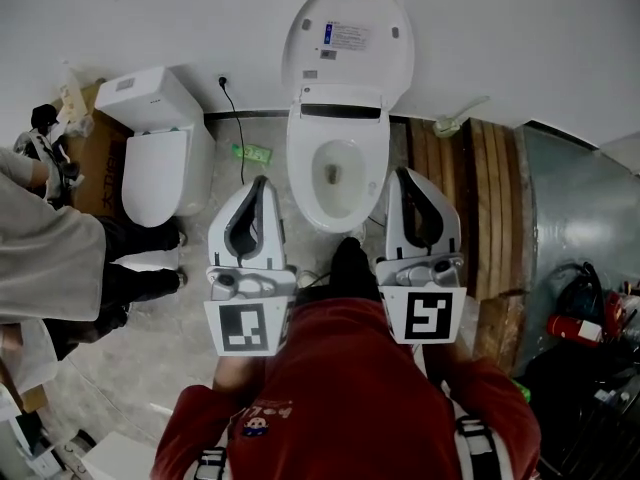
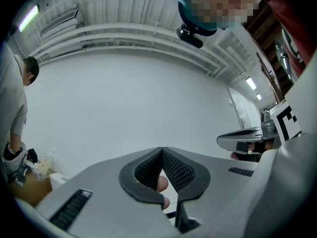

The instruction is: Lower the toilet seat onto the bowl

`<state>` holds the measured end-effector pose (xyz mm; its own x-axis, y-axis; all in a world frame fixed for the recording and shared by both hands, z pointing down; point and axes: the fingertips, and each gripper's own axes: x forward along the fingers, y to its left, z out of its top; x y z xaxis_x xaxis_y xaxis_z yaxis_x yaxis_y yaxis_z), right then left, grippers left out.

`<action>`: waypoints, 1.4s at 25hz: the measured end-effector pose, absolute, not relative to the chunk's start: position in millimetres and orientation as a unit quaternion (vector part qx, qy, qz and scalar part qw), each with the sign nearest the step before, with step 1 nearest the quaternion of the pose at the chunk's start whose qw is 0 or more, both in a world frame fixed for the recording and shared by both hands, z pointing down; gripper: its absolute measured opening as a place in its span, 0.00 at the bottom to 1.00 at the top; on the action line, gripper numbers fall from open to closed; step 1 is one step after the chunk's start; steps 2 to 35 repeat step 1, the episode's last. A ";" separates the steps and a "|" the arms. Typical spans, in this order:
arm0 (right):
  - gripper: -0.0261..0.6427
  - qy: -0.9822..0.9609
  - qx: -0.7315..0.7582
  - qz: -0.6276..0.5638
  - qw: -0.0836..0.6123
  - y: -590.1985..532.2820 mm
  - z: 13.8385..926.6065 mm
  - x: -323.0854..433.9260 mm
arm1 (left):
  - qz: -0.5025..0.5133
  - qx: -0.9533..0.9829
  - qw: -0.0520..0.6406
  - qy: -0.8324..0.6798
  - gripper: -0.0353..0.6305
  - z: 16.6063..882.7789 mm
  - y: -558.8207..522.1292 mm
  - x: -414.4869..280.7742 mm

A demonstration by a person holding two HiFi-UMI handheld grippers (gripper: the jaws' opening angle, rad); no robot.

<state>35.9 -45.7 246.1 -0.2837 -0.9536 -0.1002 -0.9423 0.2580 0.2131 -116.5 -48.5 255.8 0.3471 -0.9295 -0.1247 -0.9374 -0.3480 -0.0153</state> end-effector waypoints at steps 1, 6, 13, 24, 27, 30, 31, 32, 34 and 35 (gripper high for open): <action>0.06 -0.792 0.599 -0.116 0.024 -45.4 245.1 37.6 | 0.047 -0.821 0.041 0.567 0.07 255.2 -48.0 -114.2; 0.06 -0.792 0.599 -0.116 0.024 -45.4 245.1 37.6 | 0.047 -0.821 0.041 0.567 0.07 255.2 -48.0 -114.2; 0.06 -0.792 0.599 -0.116 0.024 -45.4 245.1 37.6 | 0.047 -0.821 0.041 0.567 0.07 255.2 -48.0 -114.2; 0.06 -0.792 0.599 -0.116 0.024 -45.4 245.1 37.6 | 0.047 -0.821 0.041 0.567 0.07 255.2 -48.0 -114.2; 0.06 -0.792 0.599 -0.116 0.024 -45.4 245.1 37.6 | 0.047 -0.821 0.041 0.567 0.07 255.2 -48.0 -114.2; 0.06 -0.792 0.599 -0.116 0.024 -45.4 245.1 37.6 | 0.047 -0.821 0.041 0.567 0.07 255.2 -48.0 -114.2; 0.06 -0.792 0.599 -0.116 0.024 -45.4 245.1 37.6 | 0.047 -0.821 0.041 0.567 0.07 255.2 -48.0 -114.2; 0.06 -0.792 0.599 -0.116 0.024 -45.4 245.1 37.6 | 0.047 -0.821 0.041 0.567 0.07 255.2 -48.0 -114.2; 0.06 -0.792 0.599 -0.116 0.024 -45.4 245.1 37.6 | 0.047 -0.821 0.041 0.567 0.07 255.2 -48.0 -114.2; 0.06 -0.792 0.599 -0.116 0.024 -45.4 245.1 37.6 | 0.047 -0.821 0.041 0.567 0.07 255.2 -48.0 -114.2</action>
